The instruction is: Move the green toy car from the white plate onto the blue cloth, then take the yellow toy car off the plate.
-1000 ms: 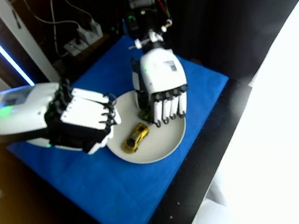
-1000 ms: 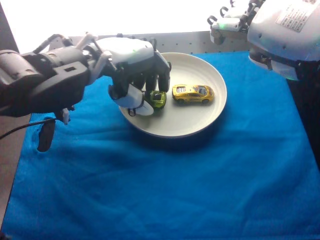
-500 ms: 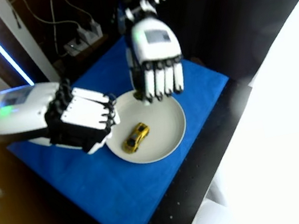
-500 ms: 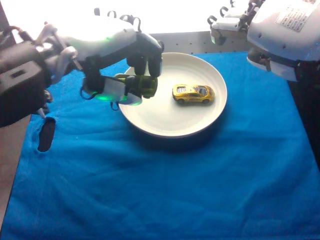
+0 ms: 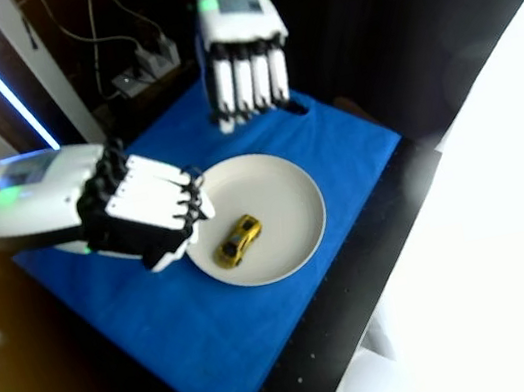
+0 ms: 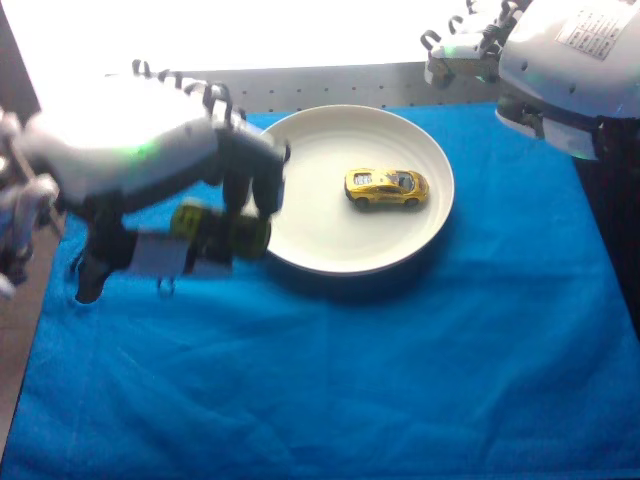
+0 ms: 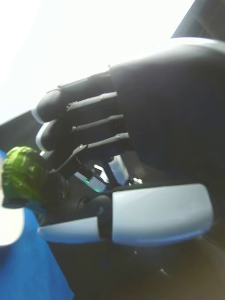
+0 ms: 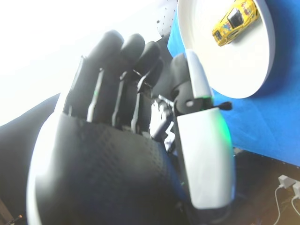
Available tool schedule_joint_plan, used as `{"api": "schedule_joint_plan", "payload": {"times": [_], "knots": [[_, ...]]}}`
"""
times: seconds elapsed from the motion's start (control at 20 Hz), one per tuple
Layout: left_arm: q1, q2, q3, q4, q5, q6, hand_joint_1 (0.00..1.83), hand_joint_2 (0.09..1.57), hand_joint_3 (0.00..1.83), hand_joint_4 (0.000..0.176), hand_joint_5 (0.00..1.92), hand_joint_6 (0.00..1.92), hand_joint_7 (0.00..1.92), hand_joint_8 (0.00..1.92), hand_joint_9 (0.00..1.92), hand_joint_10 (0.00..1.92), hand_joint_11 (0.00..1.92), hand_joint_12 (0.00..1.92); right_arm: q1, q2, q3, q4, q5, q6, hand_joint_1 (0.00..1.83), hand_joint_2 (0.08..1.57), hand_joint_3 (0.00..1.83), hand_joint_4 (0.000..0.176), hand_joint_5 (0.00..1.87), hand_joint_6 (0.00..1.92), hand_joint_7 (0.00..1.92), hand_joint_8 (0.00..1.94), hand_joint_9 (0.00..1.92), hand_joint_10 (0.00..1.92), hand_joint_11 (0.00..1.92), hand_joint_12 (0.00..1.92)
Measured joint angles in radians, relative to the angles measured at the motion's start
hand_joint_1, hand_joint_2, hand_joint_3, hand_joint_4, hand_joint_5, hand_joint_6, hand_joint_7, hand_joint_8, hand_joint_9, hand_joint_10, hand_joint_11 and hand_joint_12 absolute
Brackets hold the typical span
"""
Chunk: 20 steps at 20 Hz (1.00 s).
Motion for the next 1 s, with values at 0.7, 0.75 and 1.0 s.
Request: {"api": "schedule_joint_plan", "payload": {"times": [0.7, 0.75, 1.0], "knots": [[0.201, 0.011, -0.061, -0.077, 0.010, -0.026, 1.17, 1.22, 0.00, 0.000, 0.75, 1.24, 0.82, 1.40, 0.48, 1.40, 0.26, 1.78, -0.001, -0.001, 0.000, 0.008, 0.000, 0.000, 1.29, 1.11, 0.00, 0.000, 0.52, 0.85, 0.56, 1.12, 0.49, 1.48, 0.42, 1.92], [0.209, 0.004, -0.055, -0.087, 0.008, -0.026, 1.17, 1.22, 0.00, 0.000, 0.75, 1.24, 0.82, 1.40, 0.48, 1.40, 0.26, 1.78, -0.001, -0.001, 0.000, 0.008, -0.001, 0.000, 1.29, 1.11, 0.00, 0.000, 0.52, 0.85, 0.56, 1.12, 0.49, 1.48, 0.42, 1.92], [0.219, -0.021, -0.033, -0.121, 0.025, -0.026, 0.90, 1.11, 0.00, 0.000, 0.52, 0.62, 0.42, 0.62, 0.23, 1.07, 0.01, 1.57, -0.001, -0.002, 0.000, 0.011, 0.000, 0.000, 1.23, 1.12, 0.00, 0.000, 0.54, 0.87, 0.58, 1.16, 0.47, 1.54, 0.38, 1.92]]}}
